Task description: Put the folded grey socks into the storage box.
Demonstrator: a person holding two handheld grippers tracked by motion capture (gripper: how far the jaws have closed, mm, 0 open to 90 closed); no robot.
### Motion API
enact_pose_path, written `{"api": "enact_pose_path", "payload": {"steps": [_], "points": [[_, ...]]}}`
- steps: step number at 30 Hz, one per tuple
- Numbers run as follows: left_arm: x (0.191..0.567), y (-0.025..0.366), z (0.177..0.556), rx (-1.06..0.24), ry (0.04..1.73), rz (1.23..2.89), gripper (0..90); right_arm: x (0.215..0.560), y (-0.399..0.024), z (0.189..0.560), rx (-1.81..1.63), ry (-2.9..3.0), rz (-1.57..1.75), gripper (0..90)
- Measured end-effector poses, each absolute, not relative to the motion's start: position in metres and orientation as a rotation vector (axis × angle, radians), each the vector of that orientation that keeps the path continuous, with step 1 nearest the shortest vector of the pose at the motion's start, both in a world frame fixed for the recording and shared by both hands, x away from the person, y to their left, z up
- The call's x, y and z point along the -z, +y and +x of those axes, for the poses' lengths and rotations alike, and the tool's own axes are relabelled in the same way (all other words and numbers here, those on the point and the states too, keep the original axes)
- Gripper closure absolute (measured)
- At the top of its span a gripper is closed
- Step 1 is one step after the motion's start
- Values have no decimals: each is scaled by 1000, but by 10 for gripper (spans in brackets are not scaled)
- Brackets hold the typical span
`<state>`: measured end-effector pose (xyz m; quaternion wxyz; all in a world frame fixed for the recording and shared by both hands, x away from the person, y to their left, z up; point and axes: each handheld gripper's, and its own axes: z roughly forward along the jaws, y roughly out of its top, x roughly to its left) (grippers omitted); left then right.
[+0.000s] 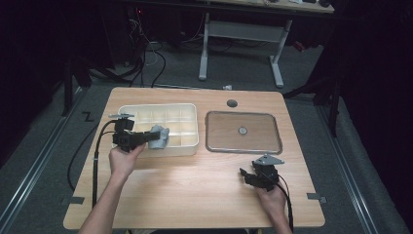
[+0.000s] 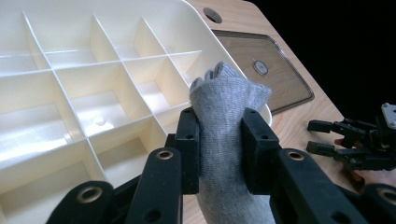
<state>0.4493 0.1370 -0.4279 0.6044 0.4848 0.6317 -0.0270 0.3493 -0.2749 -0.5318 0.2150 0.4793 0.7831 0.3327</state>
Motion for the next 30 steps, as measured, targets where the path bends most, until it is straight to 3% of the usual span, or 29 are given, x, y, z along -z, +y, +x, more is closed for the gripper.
{"api": "enact_pose_path", "payload": {"steps": [30], "points": [[463,123,487,-34,1584,1262,717,532,-275,349,-923,2172,1326,392]]}}
